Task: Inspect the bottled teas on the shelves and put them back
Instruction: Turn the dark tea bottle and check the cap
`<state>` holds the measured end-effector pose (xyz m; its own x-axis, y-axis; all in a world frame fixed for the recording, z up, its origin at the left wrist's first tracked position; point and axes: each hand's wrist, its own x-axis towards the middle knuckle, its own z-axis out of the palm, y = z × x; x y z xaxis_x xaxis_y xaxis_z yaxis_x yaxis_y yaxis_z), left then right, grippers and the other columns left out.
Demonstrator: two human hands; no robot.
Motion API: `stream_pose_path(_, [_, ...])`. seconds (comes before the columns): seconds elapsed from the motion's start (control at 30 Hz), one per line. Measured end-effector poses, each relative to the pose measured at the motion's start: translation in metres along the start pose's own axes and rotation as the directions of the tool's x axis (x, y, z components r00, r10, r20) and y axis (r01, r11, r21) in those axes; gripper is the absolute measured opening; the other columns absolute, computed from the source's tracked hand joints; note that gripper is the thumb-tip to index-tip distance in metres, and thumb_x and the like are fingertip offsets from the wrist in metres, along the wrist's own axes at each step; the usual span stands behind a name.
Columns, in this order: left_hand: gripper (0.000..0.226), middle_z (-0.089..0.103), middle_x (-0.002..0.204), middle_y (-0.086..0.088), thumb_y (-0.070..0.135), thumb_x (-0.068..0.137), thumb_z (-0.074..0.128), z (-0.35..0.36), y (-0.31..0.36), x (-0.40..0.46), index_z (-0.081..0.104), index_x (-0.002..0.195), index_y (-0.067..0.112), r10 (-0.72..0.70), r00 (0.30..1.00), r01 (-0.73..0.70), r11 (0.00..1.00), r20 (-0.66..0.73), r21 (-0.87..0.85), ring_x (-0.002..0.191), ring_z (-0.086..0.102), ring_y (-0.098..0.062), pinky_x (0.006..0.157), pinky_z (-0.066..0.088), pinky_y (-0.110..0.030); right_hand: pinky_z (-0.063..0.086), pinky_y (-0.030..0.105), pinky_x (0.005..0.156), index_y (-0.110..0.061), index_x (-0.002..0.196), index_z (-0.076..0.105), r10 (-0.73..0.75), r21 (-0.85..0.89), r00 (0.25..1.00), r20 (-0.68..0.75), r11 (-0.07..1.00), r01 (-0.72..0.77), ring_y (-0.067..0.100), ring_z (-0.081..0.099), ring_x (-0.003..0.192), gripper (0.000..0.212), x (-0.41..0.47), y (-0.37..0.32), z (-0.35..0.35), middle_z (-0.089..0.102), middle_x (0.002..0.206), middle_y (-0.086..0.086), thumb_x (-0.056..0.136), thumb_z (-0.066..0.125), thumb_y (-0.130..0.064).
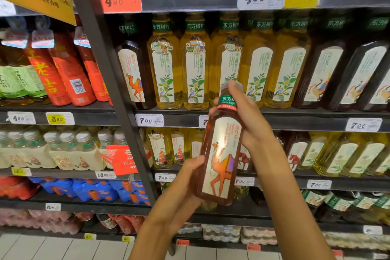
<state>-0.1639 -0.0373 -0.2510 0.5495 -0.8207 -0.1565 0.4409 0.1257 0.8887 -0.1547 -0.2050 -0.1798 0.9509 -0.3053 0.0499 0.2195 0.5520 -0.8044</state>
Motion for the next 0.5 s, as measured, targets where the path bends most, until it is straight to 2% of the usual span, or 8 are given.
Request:
stream_pose_path(0.07, [0.05,0.071,0.109,0.015,0.07,0.063,0.065,0.001,0.005,-0.001,0.058,0.11,0.054,0.07,0.996,-0.051,0.949,-0.05,0.31,0.104,0.066,-0.007,0.082,0.056,-0.026,0.055,0.029,0.057,-0.017,0.098,0.052,-0.072,-0.037,0.997,0.039,0.997,0.073,0.019,0.063,0.06,0.019,-0.004,-0.002,0.002,0.063,0.074,0.007,0.092,0.058,-0.033])
stream_pose_path(0.1, [0.044,0.07,0.102,0.026,0.071,0.06,0.067,0.004,0.007,0.0,0.058,0.101,0.061,0.104,0.993,-0.075,0.904,-0.047,0.42,0.098,0.066,0.002,0.075,0.055,-0.017,0.055,0.029,0.057,-0.017,0.1,0.052,-0.096,-0.06,0.994,0.058,0.993,0.1,0.019,0.063,0.059,0.02,-0.006,-0.002,0.003,0.064,0.074,0.007,0.091,0.06,-0.033])
stream_pose_path(0.17, [0.047,0.065,0.094,0.037,0.059,0.06,0.075,0.006,0.006,0.003,0.054,0.102,0.055,0.182,0.983,-0.133,0.831,-0.039,0.54,0.091,0.064,0.011,0.066,0.05,-0.006,0.055,0.029,0.057,-0.018,0.101,0.053,-0.161,-0.13,0.983,0.088,0.977,0.172,0.019,0.063,0.059,0.023,-0.012,-0.001,0.007,0.065,0.076,0.006,0.087,0.061,-0.034])
stream_pose_path(0.23, [0.053,0.066,0.091,0.037,0.048,0.061,0.082,0.007,0.002,0.009,0.05,0.103,0.046,0.251,0.966,-0.178,0.827,-0.067,0.533,0.087,0.064,0.012,0.063,0.048,-0.004,0.056,0.029,0.057,-0.02,0.102,0.053,-0.24,-0.193,0.962,0.134,0.946,0.262,0.018,0.064,0.06,0.022,-0.016,-0.003,0.01,0.065,0.077,0.005,0.087,0.059,-0.035])
stream_pose_path(0.33, [0.059,0.066,0.093,0.033,0.044,0.057,0.083,0.007,-0.001,0.016,0.049,0.105,0.044,0.362,0.926,-0.251,0.798,-0.104,0.548,0.089,0.064,0.01,0.064,0.049,-0.005,0.056,0.026,0.064,-0.021,0.109,0.052,-0.33,-0.312,0.921,0.207,0.87,0.382,0.016,0.067,0.07,0.023,-0.023,-0.01,0.013,0.066,0.08,0.002,0.091,0.053,-0.034])
stream_pose_path(0.43, [0.062,0.068,0.101,0.018,0.035,0.057,0.084,0.005,0.002,0.025,0.05,0.108,0.043,0.498,0.857,-0.333,0.732,-0.133,0.595,0.094,0.066,0.001,0.07,0.052,-0.011,0.055,0.025,0.071,-0.02,0.113,0.052,-0.351,-0.398,0.892,0.284,0.804,0.443,0.014,0.068,0.082,0.03,-0.036,-0.018,0.014,0.07,0.085,-0.002,0.088,0.06,-0.034])
stream_pose_path(0.5, [0.067,0.066,0.107,0.009,0.02,0.059,0.085,0.003,0.006,0.031,0.05,0.115,0.034,0.579,0.806,-0.403,0.691,-0.125,0.6,0.101,0.065,-0.005,0.079,0.054,-0.019,0.053,0.026,0.077,-0.02,0.109,0.054,-0.375,-0.419,0.854,0.361,0.753,0.507,0.015,0.068,0.086,0.032,-0.046,-0.019,0.015,0.069,0.087,-0.004,0.081,0.065,-0.031])
